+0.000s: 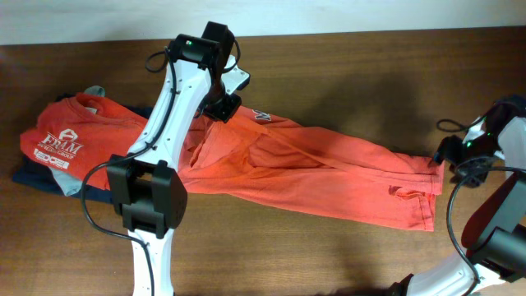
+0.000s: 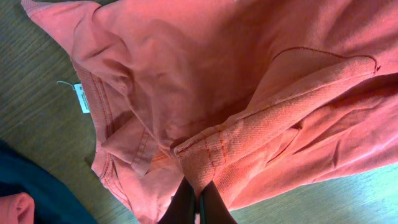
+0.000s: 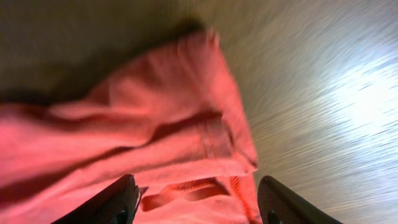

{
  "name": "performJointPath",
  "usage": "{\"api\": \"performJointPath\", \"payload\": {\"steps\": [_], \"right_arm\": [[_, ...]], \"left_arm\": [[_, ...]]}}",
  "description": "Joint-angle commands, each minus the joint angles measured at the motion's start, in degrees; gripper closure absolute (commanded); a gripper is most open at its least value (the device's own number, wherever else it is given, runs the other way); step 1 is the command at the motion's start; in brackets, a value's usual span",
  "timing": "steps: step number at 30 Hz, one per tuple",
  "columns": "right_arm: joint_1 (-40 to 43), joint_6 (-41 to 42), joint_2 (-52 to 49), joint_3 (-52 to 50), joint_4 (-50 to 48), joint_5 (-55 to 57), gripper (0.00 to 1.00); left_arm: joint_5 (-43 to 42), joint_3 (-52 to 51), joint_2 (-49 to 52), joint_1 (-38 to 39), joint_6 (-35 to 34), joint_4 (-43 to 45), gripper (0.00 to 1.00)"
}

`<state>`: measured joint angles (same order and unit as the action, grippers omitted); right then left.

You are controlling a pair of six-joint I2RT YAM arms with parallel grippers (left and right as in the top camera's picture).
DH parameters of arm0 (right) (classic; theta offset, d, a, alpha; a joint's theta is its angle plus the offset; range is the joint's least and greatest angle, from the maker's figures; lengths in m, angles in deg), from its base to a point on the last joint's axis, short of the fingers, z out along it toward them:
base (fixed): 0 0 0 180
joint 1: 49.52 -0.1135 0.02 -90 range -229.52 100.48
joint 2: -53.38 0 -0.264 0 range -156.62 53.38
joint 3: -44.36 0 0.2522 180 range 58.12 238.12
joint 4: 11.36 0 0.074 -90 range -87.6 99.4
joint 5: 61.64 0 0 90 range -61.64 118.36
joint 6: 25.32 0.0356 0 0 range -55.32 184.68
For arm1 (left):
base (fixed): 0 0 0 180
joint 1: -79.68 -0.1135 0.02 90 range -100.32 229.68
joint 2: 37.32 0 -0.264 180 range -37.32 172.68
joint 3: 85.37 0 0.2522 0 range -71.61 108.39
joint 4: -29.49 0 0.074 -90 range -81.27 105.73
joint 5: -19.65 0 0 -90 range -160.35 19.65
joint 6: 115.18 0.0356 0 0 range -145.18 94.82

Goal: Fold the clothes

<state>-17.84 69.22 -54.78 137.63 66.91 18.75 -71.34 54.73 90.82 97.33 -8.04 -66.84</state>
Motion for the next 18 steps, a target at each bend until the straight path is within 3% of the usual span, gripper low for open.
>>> {"api": "performJointPath", "payload": {"steps": [1, 10, 18], "right_arm": [[-0.2, 0.48, -0.02, -3.39, -0.24, -2.64, 0.34], [-0.15, 4.15, -0.33, -7.17, -5.68, -2.27, 0.34], [-0.15, 6.99, -1.22, -9.51, -9.62, -0.72, 0.43]], "left_arm": [[0.83, 0.63, -0.72, -0.2, 0.28, -0.22, 0.99], [0.81, 0.63, -0.72, -0.2, 0.28, -0.2, 0.99], [0.83, 0.63, -0.72, -0.2, 0.28, -0.17, 0.99]]}}
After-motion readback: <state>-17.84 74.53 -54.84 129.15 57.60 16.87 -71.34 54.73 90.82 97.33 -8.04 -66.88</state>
